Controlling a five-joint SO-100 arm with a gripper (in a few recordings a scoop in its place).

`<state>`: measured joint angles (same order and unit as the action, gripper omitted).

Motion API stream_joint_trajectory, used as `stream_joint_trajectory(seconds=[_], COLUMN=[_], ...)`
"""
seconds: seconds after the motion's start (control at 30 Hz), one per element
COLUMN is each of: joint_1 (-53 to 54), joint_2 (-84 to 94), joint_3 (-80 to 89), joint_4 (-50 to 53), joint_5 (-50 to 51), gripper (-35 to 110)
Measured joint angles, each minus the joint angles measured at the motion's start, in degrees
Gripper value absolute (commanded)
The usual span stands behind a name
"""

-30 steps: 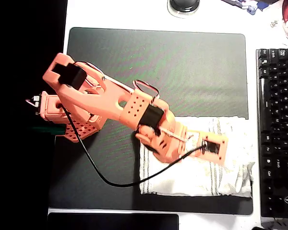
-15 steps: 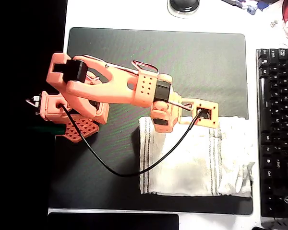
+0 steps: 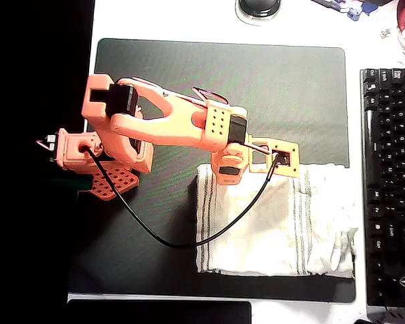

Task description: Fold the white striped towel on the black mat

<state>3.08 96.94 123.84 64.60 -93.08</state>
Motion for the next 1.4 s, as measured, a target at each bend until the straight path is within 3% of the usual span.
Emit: stream_joint_trajectory(seconds=[0.33, 0.5, 0.97, 1.4], joint_1=[-0.6, -0.9, 3.7, 3.8], joint_2=[8.3, 13.4, -28.8, -39.9], joint_3=[0.6, 0.5, -41.7, -50.5], joint_4=[-0.4, -8.7, -16.6, -16.7], joint_5=[0.8, 1.1, 4.7, 4.5], gripper=[6, 8, 9, 9])
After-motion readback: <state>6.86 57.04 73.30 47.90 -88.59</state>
